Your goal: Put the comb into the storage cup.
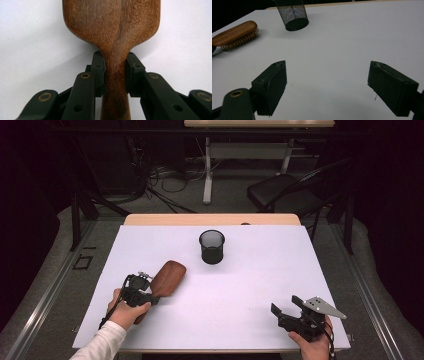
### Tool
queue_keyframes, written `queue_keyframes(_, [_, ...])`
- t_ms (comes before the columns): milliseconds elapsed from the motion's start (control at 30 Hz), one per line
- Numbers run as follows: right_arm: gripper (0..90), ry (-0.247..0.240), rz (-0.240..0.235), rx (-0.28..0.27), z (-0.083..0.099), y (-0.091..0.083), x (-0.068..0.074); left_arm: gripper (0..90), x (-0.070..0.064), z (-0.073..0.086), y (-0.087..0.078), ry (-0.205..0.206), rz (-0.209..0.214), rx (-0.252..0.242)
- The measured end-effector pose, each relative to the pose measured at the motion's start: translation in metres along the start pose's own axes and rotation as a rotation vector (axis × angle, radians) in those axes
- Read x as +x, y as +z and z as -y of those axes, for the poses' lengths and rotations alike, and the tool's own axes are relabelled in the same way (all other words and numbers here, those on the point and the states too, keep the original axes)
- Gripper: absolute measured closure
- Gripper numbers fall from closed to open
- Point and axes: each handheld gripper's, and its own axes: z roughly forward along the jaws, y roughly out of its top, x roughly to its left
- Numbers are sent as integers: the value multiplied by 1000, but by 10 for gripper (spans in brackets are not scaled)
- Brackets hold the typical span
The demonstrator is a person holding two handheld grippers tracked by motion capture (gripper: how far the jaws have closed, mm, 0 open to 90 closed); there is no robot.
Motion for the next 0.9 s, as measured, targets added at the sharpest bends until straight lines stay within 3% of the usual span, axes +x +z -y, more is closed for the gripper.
queue_keyframes(467, [156, -1, 1, 1, 0, 0, 0, 728, 6, -2, -12, -38, 33, -84])
queue_keyframes(733, [156, 1, 0, 1, 0, 0, 0, 728, 6, -6, -17, -28, 33, -116])
queue_keyframes(900, [156, 0, 0, 2, 0, 0, 0, 729, 5, -10, -17, -40, 48, -161])
